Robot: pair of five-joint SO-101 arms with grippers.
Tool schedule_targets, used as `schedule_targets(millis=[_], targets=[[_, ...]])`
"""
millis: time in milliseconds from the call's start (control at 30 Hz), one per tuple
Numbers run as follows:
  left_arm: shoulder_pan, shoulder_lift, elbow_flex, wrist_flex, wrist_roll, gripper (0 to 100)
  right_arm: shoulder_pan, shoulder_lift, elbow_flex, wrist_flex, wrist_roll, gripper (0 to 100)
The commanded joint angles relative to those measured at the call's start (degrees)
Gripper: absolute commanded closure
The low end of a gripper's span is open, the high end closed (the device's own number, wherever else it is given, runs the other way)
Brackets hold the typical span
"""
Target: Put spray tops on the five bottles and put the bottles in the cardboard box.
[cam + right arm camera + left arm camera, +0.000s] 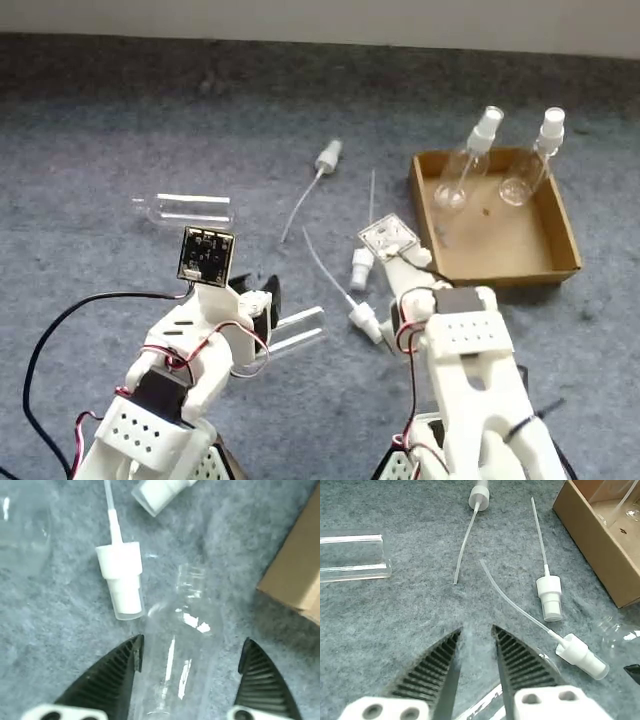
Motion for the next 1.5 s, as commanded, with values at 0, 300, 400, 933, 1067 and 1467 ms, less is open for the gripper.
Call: schedule_targets(millis=[0, 300, 400, 933, 1067, 1467], targets=[[1.3, -0.6, -0.4, -1.2, -0.4, 94, 0.4, 7.5, -4.7, 0.1, 0.1, 74.3], [1.3, -0.6, -0.4, -1.2, -0.4, 94, 0.6, 14.5, -7.5, 0.0, 0.1, 76.4], [1.3, -0.6, -0.4, -1.2, -0.4, 94, 0.6, 14.5, -9.4, 0.1, 0.1, 82.0], [1.3, -0.6, -0.4, -1.2, -0.4, 94, 0.5, 14.5, -9.5, 0.1, 0.5, 73.2], [1.3, -0.6, -0.4, -1.2, -0.4, 94, 0.4, 14.5, -9.7, 0.0, 0.5, 79.6], [1.3, -0.6, -0.4, -1.2, -15.2, 94, 3.2, 7.6, -16.2, 0.6, 0.0, 86.0]])
